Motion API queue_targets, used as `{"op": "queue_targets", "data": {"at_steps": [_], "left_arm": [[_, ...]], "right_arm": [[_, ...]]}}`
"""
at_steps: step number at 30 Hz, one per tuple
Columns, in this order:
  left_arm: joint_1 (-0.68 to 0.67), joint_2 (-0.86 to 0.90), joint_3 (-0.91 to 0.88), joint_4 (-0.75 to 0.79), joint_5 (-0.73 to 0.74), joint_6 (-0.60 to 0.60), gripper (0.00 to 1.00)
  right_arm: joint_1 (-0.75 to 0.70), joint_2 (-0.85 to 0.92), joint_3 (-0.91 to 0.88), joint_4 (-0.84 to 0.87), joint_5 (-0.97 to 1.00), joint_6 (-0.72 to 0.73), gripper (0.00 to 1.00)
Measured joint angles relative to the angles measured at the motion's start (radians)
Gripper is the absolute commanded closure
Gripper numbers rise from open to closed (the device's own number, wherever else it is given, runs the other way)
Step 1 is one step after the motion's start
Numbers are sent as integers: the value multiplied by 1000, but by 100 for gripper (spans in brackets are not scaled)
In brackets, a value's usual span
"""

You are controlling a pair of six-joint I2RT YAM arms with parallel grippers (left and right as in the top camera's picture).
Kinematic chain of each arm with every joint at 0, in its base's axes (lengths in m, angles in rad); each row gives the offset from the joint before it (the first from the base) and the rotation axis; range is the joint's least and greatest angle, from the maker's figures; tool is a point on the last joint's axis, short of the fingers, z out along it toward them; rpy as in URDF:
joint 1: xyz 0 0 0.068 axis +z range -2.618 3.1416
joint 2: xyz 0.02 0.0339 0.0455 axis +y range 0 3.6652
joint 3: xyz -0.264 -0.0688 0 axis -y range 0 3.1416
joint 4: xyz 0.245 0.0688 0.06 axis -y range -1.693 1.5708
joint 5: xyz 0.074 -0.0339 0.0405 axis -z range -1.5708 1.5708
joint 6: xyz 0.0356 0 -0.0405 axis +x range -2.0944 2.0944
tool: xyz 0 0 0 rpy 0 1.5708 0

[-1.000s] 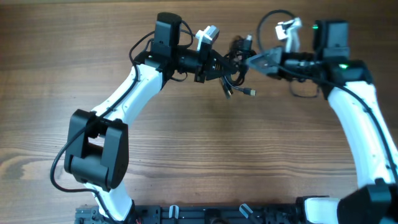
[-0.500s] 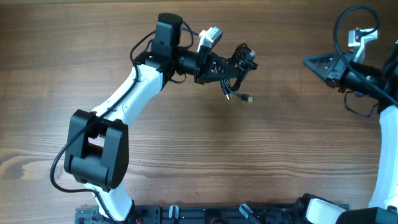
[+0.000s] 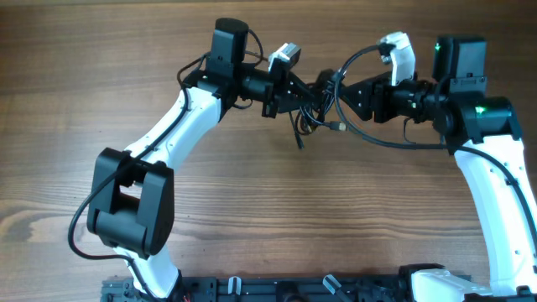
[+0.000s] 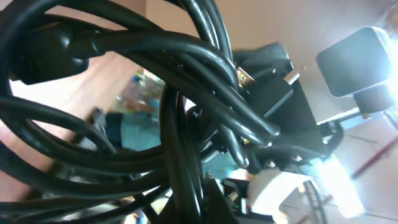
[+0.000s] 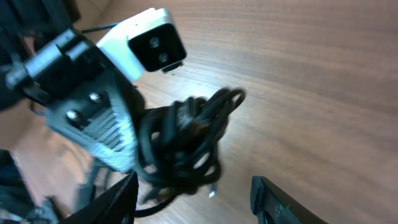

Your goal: Untangle cables

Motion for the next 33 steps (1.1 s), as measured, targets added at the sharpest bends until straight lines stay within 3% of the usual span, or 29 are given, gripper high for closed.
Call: {"op": "queue_targets", "data": {"at_steps": [8, 11, 15, 17, 19, 22, 26, 30, 33], "left_arm": [[21, 0, 0, -31, 48, -119, 96], [18, 0, 0, -31, 49, -125, 96], [12, 0, 0, -31, 50, -125, 96], [11, 0, 0, -33, 39, -128, 96], [11, 0, 0, -35, 28, -131, 96], [11, 0, 0, -34, 34, -132, 96], [10, -2, 9, -18, 28, -121, 96], [-6, -2, 13, -16, -6, -105, 96], [-19, -2, 13, -16, -32, -76, 96]], "right_arm": [[34, 9, 0, 5, -55, -253, 46], [65, 24, 0, 58, -68, -272, 63], [66, 41, 0, 75, -61, -261, 74], [66, 64, 0, 75, -62, -260, 86], [66, 74, 0, 82, -61, -243, 92], [58, 74, -2, 172, -48, -122, 96], [26, 74, -13, 271, -37, 211, 96], [-5, 74, -13, 192, 52, 534, 96], [-40, 74, -13, 150, 65, 622, 96]]}}
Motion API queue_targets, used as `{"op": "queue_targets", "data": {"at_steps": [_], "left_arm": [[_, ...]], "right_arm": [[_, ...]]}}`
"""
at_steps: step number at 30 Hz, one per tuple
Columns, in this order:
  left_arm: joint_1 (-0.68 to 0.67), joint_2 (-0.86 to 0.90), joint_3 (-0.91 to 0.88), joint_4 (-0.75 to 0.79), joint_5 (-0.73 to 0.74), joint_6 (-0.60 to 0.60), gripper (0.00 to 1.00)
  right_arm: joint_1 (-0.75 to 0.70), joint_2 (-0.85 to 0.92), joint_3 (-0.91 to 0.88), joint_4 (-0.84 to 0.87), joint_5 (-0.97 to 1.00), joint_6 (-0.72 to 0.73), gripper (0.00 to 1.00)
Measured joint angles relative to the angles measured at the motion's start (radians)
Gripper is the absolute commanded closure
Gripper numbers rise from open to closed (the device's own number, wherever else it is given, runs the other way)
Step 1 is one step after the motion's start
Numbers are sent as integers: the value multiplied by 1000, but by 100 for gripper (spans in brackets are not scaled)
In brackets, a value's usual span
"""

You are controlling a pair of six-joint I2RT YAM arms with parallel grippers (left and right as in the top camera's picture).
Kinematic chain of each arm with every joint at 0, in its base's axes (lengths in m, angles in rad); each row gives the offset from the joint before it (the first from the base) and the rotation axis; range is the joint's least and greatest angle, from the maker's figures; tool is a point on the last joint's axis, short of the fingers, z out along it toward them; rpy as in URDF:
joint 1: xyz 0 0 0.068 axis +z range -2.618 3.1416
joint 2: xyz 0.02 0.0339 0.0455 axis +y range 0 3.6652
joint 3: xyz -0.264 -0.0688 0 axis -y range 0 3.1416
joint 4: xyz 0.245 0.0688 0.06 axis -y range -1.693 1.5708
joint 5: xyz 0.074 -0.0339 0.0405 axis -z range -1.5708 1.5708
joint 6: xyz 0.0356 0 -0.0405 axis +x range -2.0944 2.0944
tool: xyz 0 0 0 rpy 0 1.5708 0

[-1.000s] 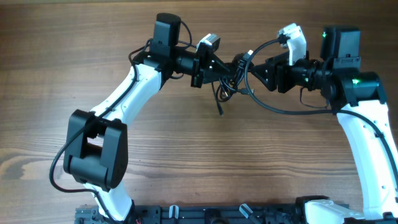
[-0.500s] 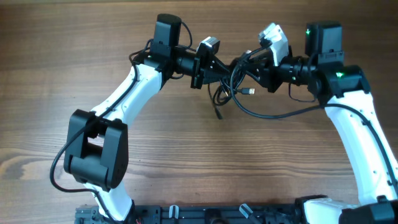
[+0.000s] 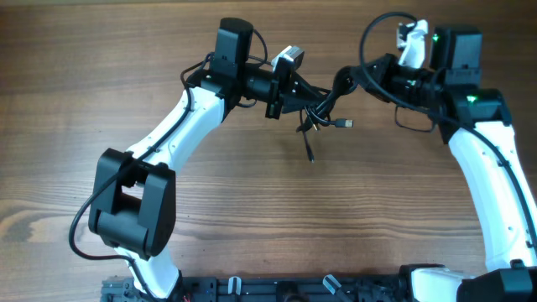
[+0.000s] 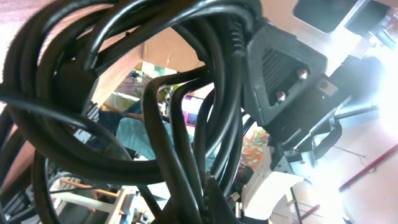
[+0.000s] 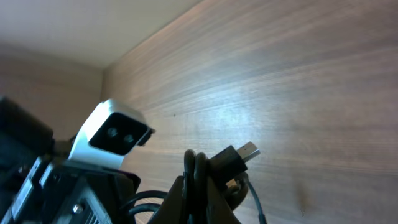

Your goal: Untangle cables

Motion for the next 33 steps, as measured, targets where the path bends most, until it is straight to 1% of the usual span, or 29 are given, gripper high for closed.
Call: {"op": "queue_targets", "data": {"at_steps": [2, 4, 5, 6, 7, 9, 10, 12, 15, 17, 21, 24, 25, 27, 28, 29, 30, 31, 32, 33], "left_arm": [[-12, 0, 0, 2, -26, 18, 96], [-16, 0, 0, 3, -35, 61, 96], [-14, 0, 0, -2, -23, 92, 85], [5, 0, -1, -10, 18, 134, 71], [27, 0, -1, -3, 35, 177, 62], [59, -1, -1, 1, 39, 290, 62], [68, -1, -1, 0, 29, 347, 65], [69, -2, -1, -2, 1, 410, 67], [68, -2, -1, -1, -1, 440, 69], [68, -2, -1, -18, -8, 448, 72], [68, -2, -1, -73, -22, 469, 73], [56, -2, 0, -215, -103, 527, 71], [49, -2, 1, -270, -152, 542, 71], [24, -3, 1, -432, -306, 606, 69], [10, -3, 4, -502, -380, 644, 64], [-8, -5, 3, -589, -440, 678, 53], [-24, -5, 3, -630, -481, 703, 45], [-50, -6, 3, -723, -547, 733, 39], [-74, -6, 2, -766, -595, 750, 36], [-97, -6, 2, -803, -647, 766, 36]], "right_arm": [[-46, 0, 0, -32, -8, 26, 96], [-99, 0, 0, -83, -34, 25, 96], [-151, 4, 0, -89, 11, 6, 96], [-218, 18, 1, -84, 37, -33, 96], [-273, 40, 1, -84, 35, -85, 96], [-270, 74, 1, -87, -44, -203, 96], [-237, 82, 1, -93, -95, -259, 96], [-211, 82, 1, -92, -141, -306, 95], [-209, 82, 1, -89, -222, -393, 93], [-209, 82, 1, -101, -236, -413, 93], [-209, 82, 1, -148, -231, -417, 93], [-209, 82, 1, -177, -216, -417, 92], [-209, 82, 1, -182, -216, -417, 91], [-209, 82, 1, -180, -213, -417, 90], [-209, 82, 1, -181, -212, -417, 89], [-209, 82, 1, -182, -212, -417, 89], [-209, 82, 1, -183, -212, -417, 89], [-209, 82, 1, -182, -212, -417, 89], [-209, 82, 1, -182, -212, -417, 88], [-209, 82, 1, -183, -212, -417, 88]]}}
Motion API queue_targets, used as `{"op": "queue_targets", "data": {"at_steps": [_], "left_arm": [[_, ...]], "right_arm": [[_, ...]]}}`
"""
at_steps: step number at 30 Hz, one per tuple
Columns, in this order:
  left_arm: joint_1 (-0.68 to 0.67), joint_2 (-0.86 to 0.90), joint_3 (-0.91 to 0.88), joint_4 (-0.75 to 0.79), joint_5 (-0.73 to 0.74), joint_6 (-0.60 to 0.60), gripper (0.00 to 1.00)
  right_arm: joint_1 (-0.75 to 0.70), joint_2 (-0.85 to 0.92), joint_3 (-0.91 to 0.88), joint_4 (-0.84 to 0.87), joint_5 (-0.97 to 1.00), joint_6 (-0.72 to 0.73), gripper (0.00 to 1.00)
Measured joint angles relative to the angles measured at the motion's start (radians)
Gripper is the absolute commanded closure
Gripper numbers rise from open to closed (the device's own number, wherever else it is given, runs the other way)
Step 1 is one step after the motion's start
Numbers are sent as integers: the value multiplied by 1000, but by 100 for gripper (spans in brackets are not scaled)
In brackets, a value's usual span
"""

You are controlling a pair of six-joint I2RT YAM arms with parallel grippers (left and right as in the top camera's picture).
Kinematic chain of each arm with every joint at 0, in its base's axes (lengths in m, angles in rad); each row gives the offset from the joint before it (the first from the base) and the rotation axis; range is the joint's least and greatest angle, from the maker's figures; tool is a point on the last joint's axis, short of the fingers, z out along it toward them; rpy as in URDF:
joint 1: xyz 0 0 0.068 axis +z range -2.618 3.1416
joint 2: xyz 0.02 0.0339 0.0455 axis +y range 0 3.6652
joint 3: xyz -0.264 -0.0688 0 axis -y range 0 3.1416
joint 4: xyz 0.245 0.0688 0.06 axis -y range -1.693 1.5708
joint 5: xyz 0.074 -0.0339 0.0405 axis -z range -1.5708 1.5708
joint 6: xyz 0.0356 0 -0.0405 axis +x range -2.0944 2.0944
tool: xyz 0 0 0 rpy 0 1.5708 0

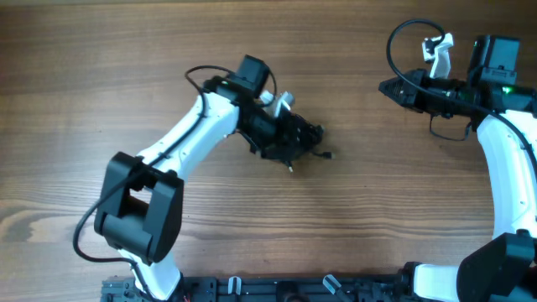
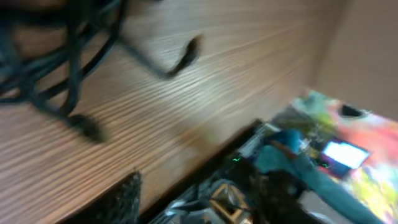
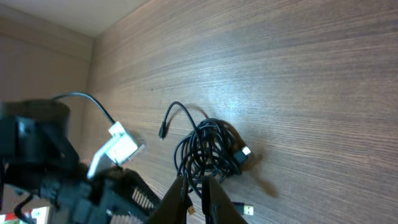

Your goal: Untangle cables

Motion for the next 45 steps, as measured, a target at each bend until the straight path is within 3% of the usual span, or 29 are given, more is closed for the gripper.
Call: {"op": "queue_targets", "data": {"at_steps": [2, 6, 10, 13, 15, 21, 28, 35, 39, 45], "left_arm": [[-17, -1, 0, -8, -102, 20, 37], [-12, -1, -1, 154, -277, -5, 48], [-19, -1, -1, 299, -410, -40, 52], [-61, 23, -1, 349, -441, -51, 65], [-97, 53, -1, 343, -446, -53, 71], [-136, 73, -1, 215, -489, -35, 77], [-138, 73, -81, 275, -554, -27, 59], [-185, 72, -84, 280, -635, -5, 57], [-196, 72, -84, 257, -663, 124, 49], [-207, 72, -106, 318, -859, 212, 43]], "right_arm": [[0, 0, 0, 1, 8, 0, 87], [0, 0, 0, 2, 19, 0, 86], [0, 0, 0, 1, 23, 0, 86], [0, 0, 0, 1, 23, 0, 85], [0, 0, 0, 1, 23, 0, 85], [0, 0, 0, 1, 23, 0, 85], [19, 0, 0, 8, 24, 0, 84], [54, 0, 0, 20, 42, 0, 84], [54, 0, 0, 24, 45, 0, 83], [54, 0, 0, 24, 45, 0, 83]]}}
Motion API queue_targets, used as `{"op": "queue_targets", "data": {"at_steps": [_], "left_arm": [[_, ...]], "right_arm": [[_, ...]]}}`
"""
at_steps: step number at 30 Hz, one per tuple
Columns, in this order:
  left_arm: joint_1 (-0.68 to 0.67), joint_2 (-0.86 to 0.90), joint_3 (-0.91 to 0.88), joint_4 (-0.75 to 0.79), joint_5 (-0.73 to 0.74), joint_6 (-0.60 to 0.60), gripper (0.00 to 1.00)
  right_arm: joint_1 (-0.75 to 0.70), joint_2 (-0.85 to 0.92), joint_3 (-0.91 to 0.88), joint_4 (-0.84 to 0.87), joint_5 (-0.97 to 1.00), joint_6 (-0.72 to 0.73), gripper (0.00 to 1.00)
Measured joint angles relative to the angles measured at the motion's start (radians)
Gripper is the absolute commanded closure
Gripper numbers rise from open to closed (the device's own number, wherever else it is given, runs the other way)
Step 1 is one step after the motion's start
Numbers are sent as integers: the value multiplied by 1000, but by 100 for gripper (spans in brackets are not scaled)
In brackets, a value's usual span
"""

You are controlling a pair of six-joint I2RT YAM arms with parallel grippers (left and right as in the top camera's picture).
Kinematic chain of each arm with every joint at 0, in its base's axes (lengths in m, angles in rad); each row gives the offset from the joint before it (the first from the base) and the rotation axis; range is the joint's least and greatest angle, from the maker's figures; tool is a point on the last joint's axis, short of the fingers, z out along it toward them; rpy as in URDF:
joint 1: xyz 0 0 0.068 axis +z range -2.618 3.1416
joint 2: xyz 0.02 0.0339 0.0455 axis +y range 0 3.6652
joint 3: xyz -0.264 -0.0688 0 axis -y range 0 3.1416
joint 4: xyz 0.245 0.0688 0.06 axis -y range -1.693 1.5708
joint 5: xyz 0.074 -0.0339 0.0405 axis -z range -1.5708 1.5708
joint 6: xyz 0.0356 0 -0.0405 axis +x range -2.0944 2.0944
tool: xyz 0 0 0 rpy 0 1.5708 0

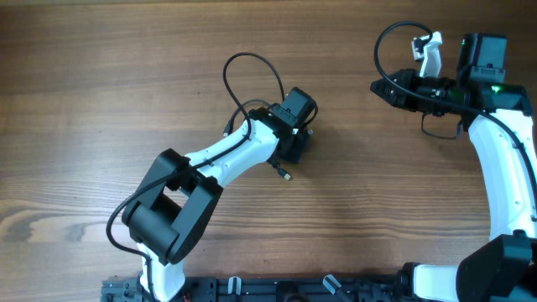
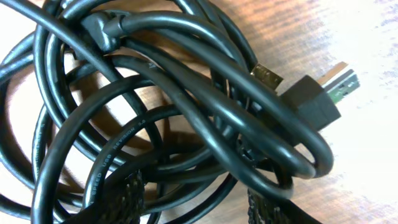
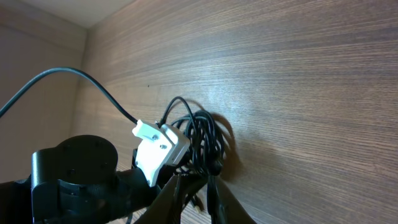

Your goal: Untangle cables

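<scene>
The tangle of black cables (image 2: 168, 118) lies on the wooden table, and a USB plug (image 2: 317, 99) sticks out of it at the right. My left gripper (image 2: 196, 198) is open just above it, its fingers (image 2: 118, 199) standing wide on either side of the coils. From overhead the left gripper (image 1: 294, 144) hides most of the bundle, leaving only a small plug end (image 1: 285, 174) showing. My right gripper (image 1: 379, 86) hangs far off at the upper right, shut with nothing in it. The right wrist view shows the right gripper (image 3: 200, 194) and the bundle (image 3: 202, 140) in the distance.
The wooden table (image 1: 101, 101) fills the overhead view. A thin camera cable (image 1: 252, 63) loops behind the left wrist, and another (image 1: 390, 38) loops above the right wrist. A black rail (image 1: 294, 289) runs along the near edge.
My left wrist has turned to face straight down over the bundle, with its open fingers on either side of the coils. The right arm has hardly moved and stays shut.
At first the left gripper held the tangle in the air, with the open right gripper close to it. Then the right gripper was shut on a strand near a plug. Later the bundle lay on the table and the right gripper was away, empty. Now the left stands open over it.
</scene>
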Motion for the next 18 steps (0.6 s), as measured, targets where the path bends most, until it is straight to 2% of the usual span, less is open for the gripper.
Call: {"op": "queue_targets", "data": {"at_steps": [2, 3, 5, 7, 13, 18], "left_arm": [[0, 0, -3, 10, -30, 31, 45], [0, 0, -3, 10, -35, 40, 50], [0, 1, -3, 11, -47, 54, 83], [0, 10, -3, 11, -60, 60, 96], [11, 9, -1, 10, -37, 23, 96], [78, -159, 4, -34, 253, 2, 96]], "right_arm": [[0, 0, 0, 0, 0, 0, 83], [0, 0, 0, 0, 0, 0, 83], [0, 0, 0, 0, 0, 0, 83], [0, 0, 0, 0, 0, 0, 83], [0, 0, 0, 0, 0, 0, 83], [0, 0, 0, 1, -1, -35, 83]]}}
